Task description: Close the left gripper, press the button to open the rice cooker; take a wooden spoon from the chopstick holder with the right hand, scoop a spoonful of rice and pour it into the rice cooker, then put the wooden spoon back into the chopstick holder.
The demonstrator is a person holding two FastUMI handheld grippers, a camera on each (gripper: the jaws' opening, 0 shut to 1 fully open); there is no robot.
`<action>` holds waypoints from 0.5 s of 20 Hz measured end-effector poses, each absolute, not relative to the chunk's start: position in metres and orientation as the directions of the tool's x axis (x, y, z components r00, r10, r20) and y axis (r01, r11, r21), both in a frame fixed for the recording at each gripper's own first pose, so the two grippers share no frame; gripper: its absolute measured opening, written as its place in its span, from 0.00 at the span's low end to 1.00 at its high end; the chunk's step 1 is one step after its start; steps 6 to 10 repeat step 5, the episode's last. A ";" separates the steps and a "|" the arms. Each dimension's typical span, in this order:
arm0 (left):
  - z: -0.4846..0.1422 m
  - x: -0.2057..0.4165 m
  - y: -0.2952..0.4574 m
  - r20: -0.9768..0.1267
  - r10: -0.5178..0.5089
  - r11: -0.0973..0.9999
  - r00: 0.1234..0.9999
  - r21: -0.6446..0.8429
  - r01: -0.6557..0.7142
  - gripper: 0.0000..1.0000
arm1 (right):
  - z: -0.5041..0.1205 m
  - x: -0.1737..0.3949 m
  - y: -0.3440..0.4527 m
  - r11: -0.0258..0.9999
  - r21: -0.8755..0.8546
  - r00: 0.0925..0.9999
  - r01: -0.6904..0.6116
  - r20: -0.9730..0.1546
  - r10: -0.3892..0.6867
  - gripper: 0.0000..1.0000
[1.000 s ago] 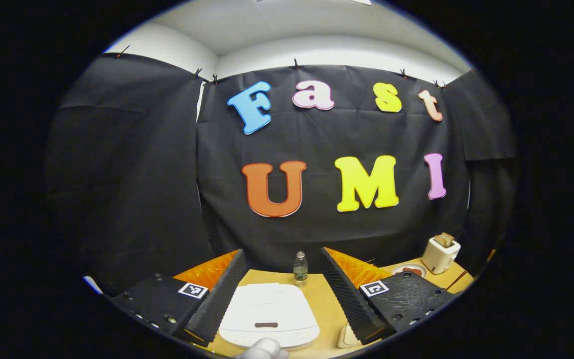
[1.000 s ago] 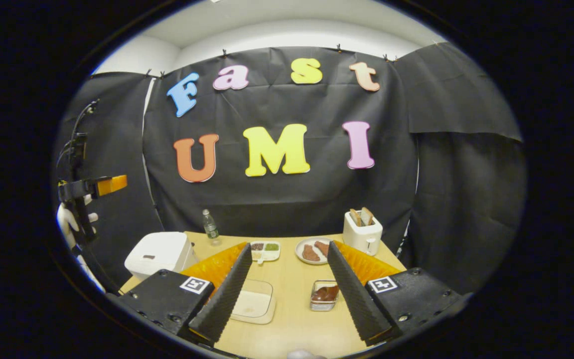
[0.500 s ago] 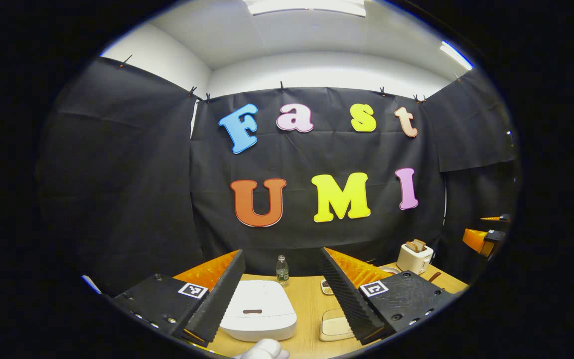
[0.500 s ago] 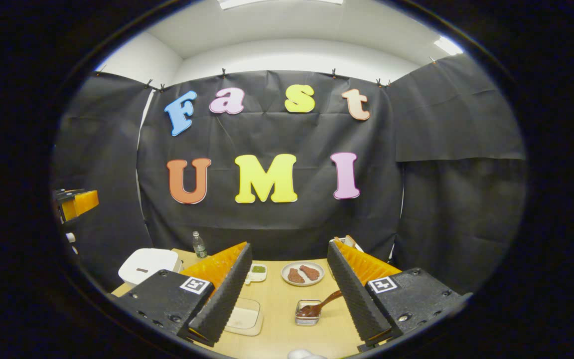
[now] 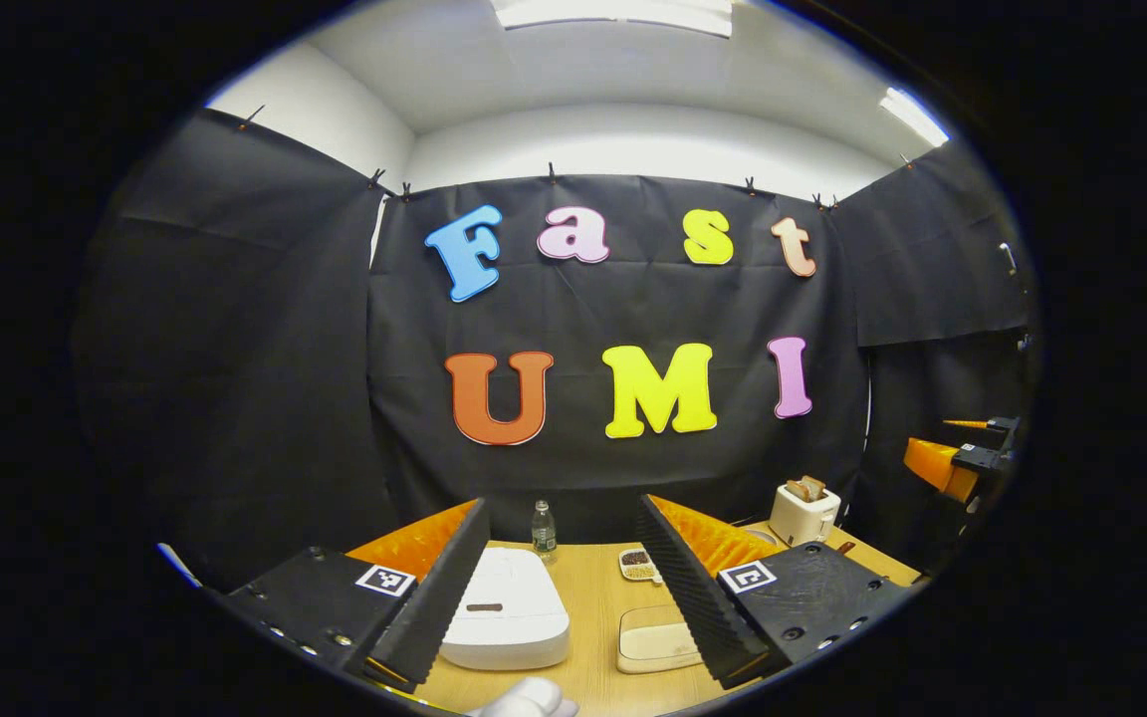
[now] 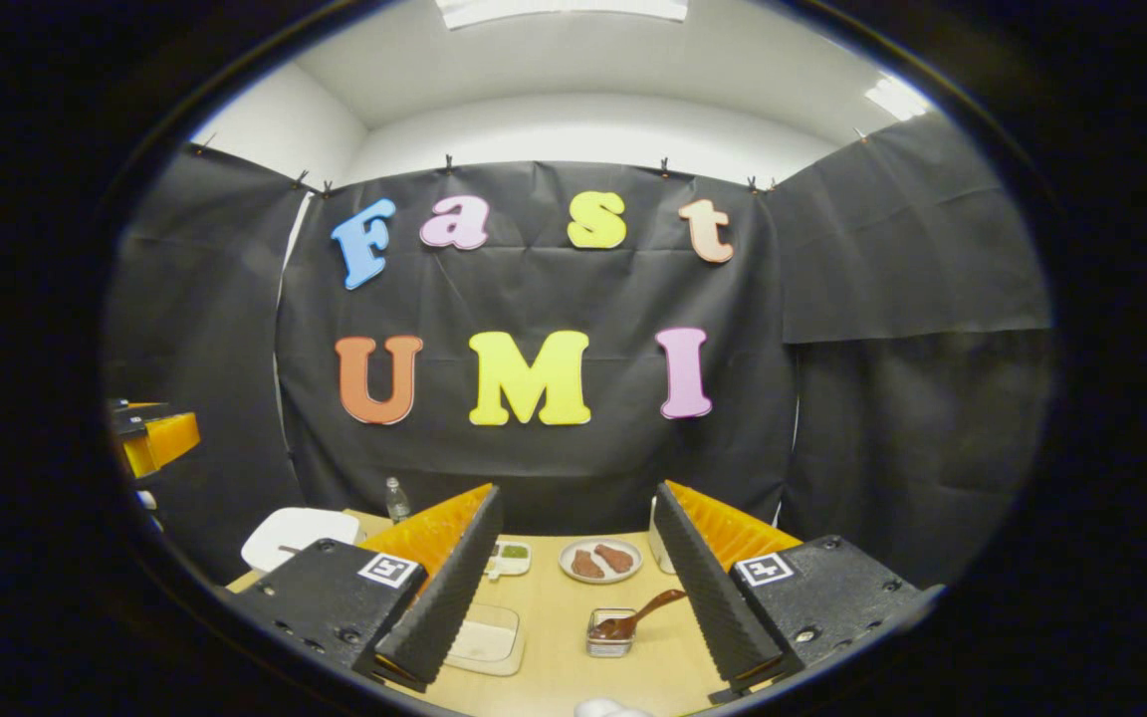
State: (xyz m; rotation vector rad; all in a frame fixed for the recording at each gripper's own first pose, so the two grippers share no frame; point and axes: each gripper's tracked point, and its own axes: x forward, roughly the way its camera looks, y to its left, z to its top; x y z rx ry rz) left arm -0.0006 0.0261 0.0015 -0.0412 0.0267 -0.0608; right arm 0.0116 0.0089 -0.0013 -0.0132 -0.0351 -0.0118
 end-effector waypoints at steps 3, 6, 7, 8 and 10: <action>0.003 -0.001 0.028 -0.032 -0.052 0.997 0.998 -0.051 0.051 0.95 | -0.002 0.010 0.011 1.000 -0.014 1.000 0.004 0.029 -0.003 1.00; 0.002 0.000 0.030 -0.035 -0.043 0.998 0.998 -0.050 0.041 0.95 | -0.002 0.010 0.011 1.000 -0.012 1.000 -0.002 0.025 0.003 1.00; 0.002 0.000 0.030 -0.035 -0.043 0.998 0.998 -0.050 0.041 0.95 | -0.002 0.010 0.011 1.000 -0.012 1.000 -0.002 0.025 0.003 1.00; 0.002 0.000 0.030 -0.035 -0.043 0.998 0.998 -0.050 0.041 0.95 | -0.002 0.010 0.011 1.000 -0.012 1.000 -0.002 0.025 0.003 1.00; 0.002 0.000 0.030 -0.035 -0.043 0.998 0.998 -0.050 0.041 0.95 | -0.002 0.010 0.011 1.000 -0.012 1.000 -0.002 0.025 0.003 1.00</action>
